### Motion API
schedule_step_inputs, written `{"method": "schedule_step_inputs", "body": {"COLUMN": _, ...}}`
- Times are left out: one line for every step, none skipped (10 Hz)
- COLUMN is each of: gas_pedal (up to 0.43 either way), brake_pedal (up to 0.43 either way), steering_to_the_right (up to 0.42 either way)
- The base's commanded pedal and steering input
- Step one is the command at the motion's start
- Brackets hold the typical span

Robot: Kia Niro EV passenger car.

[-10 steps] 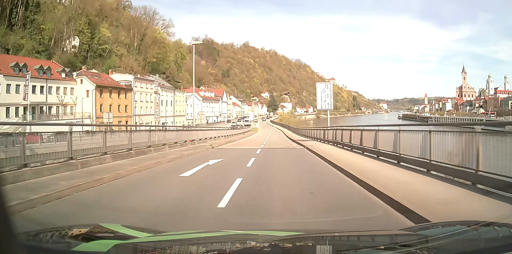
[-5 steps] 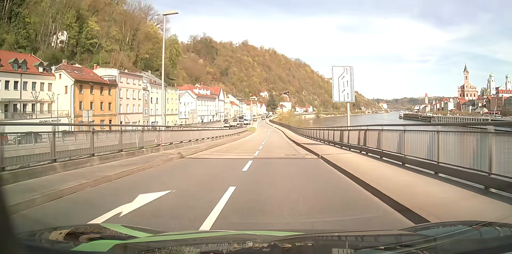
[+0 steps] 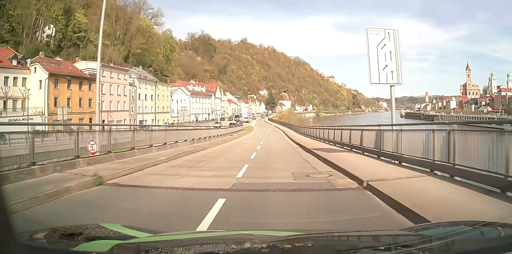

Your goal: Follow the waypoints while adhering to traffic rules and regulations

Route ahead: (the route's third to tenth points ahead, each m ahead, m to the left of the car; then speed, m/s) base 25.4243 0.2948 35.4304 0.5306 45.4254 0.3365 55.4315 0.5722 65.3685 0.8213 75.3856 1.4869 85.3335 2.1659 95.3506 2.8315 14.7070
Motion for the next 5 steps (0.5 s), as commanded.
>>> {"method": "schedule_step_inputs", "body": {"gas_pedal": 0.0, "brake_pedal": 0.0, "steering_to_the_right": 0.0}}
{"method": "schedule_step_inputs", "body": {"gas_pedal": 0.0, "brake_pedal": 0.0, "steering_to_the_right": 0.0}}
{"method": "schedule_step_inputs", "body": {"gas_pedal": 0.0, "brake_pedal": 0.0, "steering_to_the_right": 0.0}}
{"method": "schedule_step_inputs", "body": {"gas_pedal": 0.0, "brake_pedal": 0.0, "steering_to_the_right": 0.0}}
{"method": "schedule_step_inputs", "body": {"gas_pedal": 0.0, "brake_pedal": 0.0, "steering_to_the_right": 0.0}}
